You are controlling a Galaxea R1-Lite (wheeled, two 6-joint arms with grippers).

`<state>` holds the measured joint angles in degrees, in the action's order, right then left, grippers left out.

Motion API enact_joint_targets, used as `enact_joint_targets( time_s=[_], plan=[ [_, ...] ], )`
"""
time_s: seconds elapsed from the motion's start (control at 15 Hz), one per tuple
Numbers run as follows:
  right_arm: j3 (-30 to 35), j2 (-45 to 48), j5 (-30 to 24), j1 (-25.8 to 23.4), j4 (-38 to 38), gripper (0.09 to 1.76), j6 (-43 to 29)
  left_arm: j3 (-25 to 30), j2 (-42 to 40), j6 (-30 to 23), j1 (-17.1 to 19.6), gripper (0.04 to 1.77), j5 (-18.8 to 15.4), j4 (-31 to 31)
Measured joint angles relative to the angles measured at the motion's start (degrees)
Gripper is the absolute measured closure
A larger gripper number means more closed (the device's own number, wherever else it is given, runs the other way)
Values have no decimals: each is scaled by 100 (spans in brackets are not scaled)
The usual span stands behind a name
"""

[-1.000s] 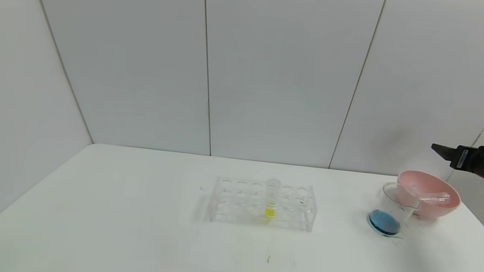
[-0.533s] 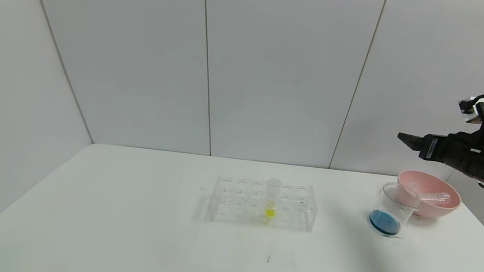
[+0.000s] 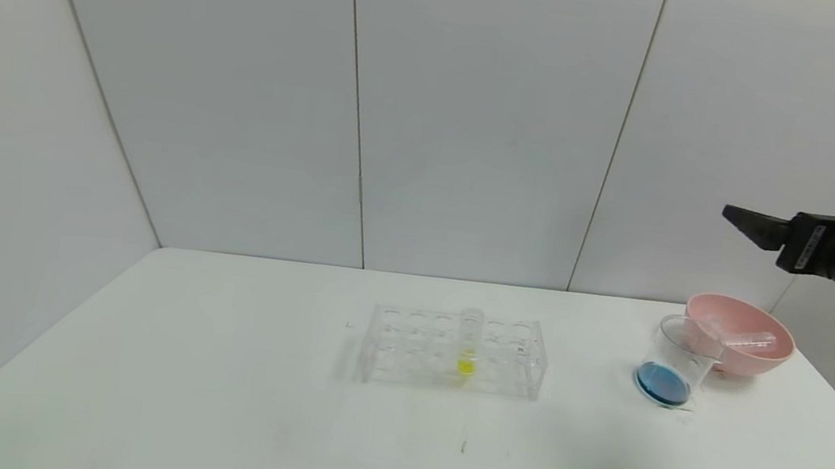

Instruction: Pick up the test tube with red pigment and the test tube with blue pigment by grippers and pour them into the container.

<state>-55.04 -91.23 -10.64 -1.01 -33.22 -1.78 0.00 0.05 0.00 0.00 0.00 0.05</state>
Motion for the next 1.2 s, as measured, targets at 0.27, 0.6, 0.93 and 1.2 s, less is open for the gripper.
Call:
enact_joint_targets(
  time_s=[0.27, 0.6, 0.93, 1.2],
  plan=[
    [948, 1723, 5, 0, 16, 15, -43, 0, 0, 2, 0, 5, 0, 0],
    [2327, 4404, -240, 9, 178, 15, -51, 0, 0, 0, 0, 5, 0, 0],
    [2729, 7007, -416, -44, 1738, 15, 63, 0, 0, 0, 0, 5, 0, 0],
    [3040, 8589, 121, 33, 2328, 15, 317, 0, 0, 0, 0, 5, 0, 0]
  ],
)
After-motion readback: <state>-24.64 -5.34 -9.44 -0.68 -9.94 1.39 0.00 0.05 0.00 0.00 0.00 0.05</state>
